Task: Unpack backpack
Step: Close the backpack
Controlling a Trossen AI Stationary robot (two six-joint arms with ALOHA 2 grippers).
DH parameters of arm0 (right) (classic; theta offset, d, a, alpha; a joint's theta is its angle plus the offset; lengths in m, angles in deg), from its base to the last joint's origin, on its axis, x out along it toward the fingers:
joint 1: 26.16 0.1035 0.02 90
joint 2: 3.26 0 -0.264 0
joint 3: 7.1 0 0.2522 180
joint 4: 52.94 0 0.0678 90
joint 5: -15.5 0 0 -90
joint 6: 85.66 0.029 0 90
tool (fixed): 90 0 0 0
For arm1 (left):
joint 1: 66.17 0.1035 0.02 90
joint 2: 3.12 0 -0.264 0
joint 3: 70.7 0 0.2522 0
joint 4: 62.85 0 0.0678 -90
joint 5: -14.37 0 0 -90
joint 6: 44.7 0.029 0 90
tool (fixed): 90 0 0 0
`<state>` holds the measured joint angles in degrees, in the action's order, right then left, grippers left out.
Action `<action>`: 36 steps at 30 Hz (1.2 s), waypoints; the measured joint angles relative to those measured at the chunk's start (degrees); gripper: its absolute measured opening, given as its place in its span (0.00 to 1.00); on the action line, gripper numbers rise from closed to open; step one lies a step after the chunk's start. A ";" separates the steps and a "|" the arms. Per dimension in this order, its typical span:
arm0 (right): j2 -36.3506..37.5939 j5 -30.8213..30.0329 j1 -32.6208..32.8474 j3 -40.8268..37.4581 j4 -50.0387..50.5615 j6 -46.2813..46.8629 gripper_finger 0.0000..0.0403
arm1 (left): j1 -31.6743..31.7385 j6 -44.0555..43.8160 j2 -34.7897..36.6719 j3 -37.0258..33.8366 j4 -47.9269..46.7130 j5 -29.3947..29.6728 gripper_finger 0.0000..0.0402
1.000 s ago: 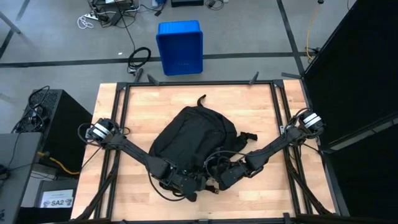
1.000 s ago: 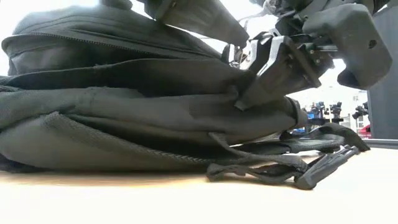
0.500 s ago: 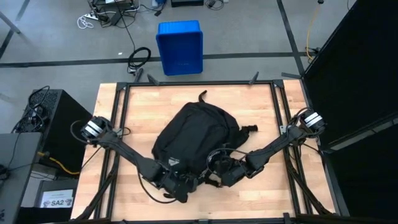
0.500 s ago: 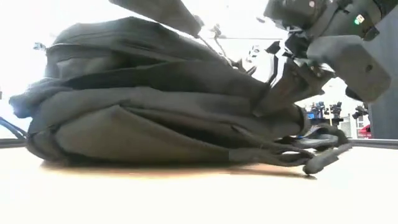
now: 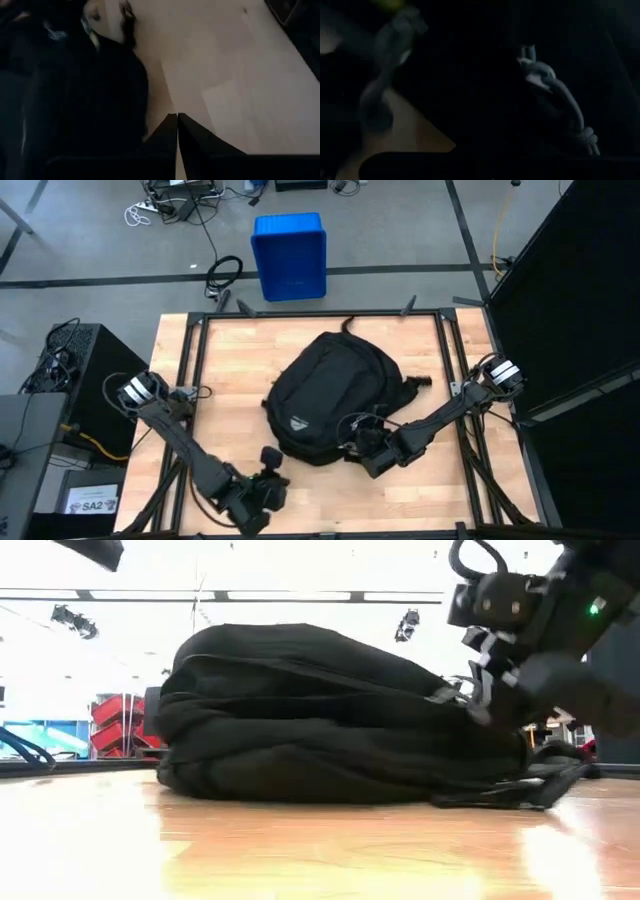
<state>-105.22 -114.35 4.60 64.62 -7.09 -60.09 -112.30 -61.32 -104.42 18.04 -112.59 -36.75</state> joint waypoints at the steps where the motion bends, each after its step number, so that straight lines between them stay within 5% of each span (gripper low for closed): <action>1: 0.02 0.13 0.01 0.02 -1.49 -0.81 0.00 | 0.22 0.33 0.00 0.00 1.48 2.34 0.00; 4: 0.03 1.14 0.01 0.02 -4.94 -3.00 0.00 | 1.40 5.23 -0.08 0.00 6.94 5.43 0.00; 10: 0.09 1.55 -0.12 0.02 -9.11 -5.83 0.00 | 5.46 17.81 -0.72 0.00 18.05 1.93 0.04; 17: 0.30 1.65 -0.27 0.04 -14.09 -7.71 0.00 | 11.39 24.00 -5.98 -0.05 22.61 -4.90 0.28; 24: 0.33 1.65 -0.27 0.10 -16.25 -8.69 0.00 | 13.56 28.43 -8.48 -0.15 22.98 3.41 0.47; 36: 0.33 1.63 -0.51 0.10 -18.81 -9.24 0.00 | 15.89 32.13 -10.32 -0.15 27.25 3.69 0.49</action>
<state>-104.88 -112.71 4.08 64.72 -25.91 -69.33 -96.41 -29.19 -114.74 17.88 -85.34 -33.06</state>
